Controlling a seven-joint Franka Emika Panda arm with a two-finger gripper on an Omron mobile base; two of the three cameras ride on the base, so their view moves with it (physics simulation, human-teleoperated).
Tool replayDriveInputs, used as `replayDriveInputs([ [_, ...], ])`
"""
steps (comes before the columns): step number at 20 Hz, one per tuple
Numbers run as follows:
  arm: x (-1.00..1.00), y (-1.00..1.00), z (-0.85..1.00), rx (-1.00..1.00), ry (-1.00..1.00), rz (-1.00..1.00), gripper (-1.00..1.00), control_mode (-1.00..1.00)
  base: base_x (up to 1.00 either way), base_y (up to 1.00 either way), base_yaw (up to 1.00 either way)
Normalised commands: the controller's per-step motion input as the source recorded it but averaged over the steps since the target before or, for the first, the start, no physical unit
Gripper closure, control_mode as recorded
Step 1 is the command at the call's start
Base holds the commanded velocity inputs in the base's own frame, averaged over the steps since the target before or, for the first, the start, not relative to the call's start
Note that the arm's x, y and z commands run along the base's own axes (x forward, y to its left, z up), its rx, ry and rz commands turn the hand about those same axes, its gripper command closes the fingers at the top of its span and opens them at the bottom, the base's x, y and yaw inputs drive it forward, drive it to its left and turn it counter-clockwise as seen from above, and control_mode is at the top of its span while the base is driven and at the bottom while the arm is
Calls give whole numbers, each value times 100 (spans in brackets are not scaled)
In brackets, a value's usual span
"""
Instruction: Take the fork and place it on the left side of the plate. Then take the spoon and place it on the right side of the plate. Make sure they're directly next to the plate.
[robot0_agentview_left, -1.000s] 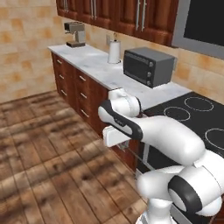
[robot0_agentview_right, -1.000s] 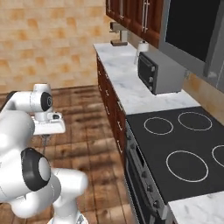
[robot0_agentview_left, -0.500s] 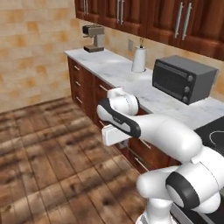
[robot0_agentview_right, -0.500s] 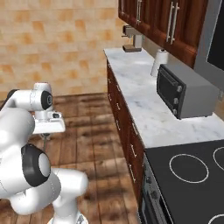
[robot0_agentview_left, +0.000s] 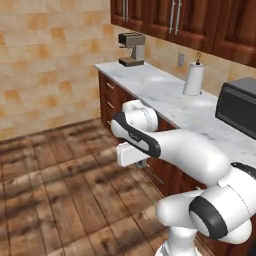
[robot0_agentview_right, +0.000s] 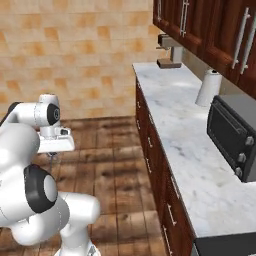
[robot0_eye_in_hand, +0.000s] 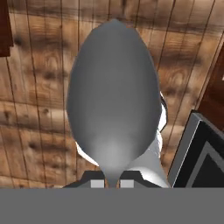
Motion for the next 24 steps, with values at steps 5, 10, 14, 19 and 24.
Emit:
replayDriveInputs([
  [5,0,0,0,0,0,0,100,100,91,36,17],
  [10,0,0,0,0,0,0,100,100,89,35,19],
  [14,0,0,0,0,0,0,100,100,88,36,19],
  [19,0,0,0,0,0,0,100,100,83,37,23],
  [24,0,0,0,0,0,0,100,100,79,39,25],
])
